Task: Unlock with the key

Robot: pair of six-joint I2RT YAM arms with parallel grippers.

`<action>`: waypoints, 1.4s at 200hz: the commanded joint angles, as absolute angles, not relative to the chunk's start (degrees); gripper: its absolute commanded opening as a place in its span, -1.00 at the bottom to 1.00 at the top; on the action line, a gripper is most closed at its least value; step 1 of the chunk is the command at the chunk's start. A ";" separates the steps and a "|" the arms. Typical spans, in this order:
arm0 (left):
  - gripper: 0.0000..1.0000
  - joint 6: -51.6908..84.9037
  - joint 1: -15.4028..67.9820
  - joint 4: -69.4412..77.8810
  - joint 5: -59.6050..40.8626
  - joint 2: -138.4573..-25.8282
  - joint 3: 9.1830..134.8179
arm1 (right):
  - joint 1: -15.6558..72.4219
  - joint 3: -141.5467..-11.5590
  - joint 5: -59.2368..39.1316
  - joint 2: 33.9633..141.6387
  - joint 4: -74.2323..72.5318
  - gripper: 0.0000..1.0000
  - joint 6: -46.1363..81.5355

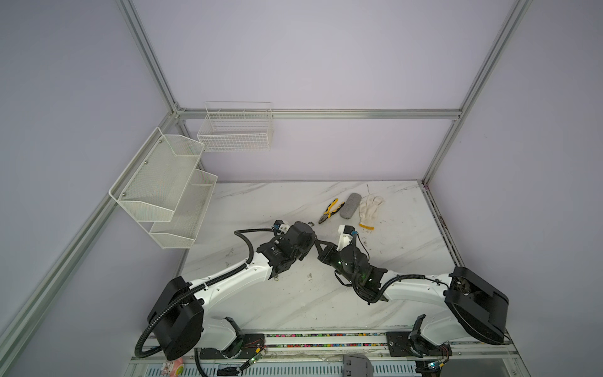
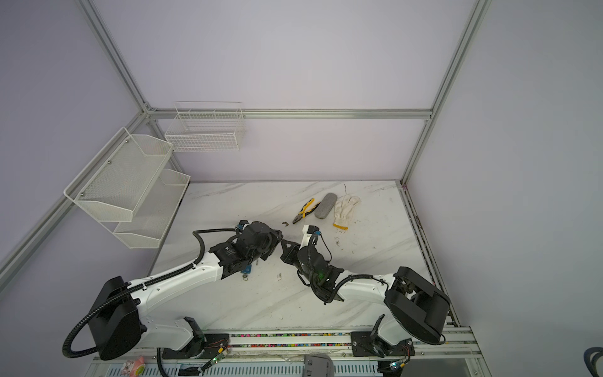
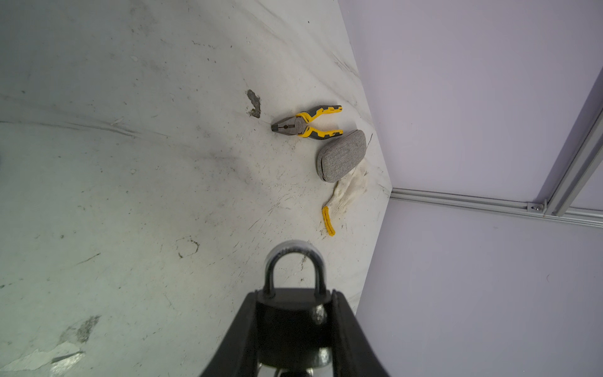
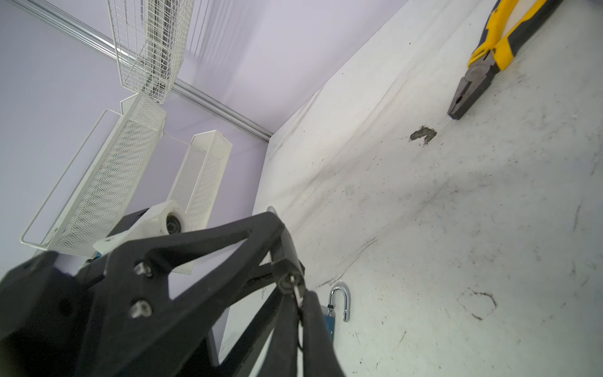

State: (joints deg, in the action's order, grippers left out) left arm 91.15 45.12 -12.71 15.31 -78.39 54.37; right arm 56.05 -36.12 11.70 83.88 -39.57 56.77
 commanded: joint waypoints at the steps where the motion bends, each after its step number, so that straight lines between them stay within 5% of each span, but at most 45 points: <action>1: -1.00 92.89 47.83 -3.55 7.03 -76.03 52.22 | 55.96 -38.88 4.68 83.07 -41.33 -1.00 60.69; 143: -1.00 95.81 48.42 3.23 6.13 -74.88 49.13 | 50.93 -37.28 -7.74 80.94 -46.86 -1.00 78.58; 247: -1.00 89.40 48.08 -3.28 12.81 -71.79 49.39 | 50.93 -36.30 -1.79 79.38 -41.39 -1.00 70.07; 280: -1.00 83.97 47.73 -8.70 17.59 -69.76 50.43 | 50.80 -35.20 -0.27 77.41 -39.94 -0.66 68.78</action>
State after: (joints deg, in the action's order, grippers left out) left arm 89.52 45.98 -6.39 18.09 -72.79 50.33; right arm 50.54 -35.97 -1.30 80.03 -39.86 69.97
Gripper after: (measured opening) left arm 0.300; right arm 0.121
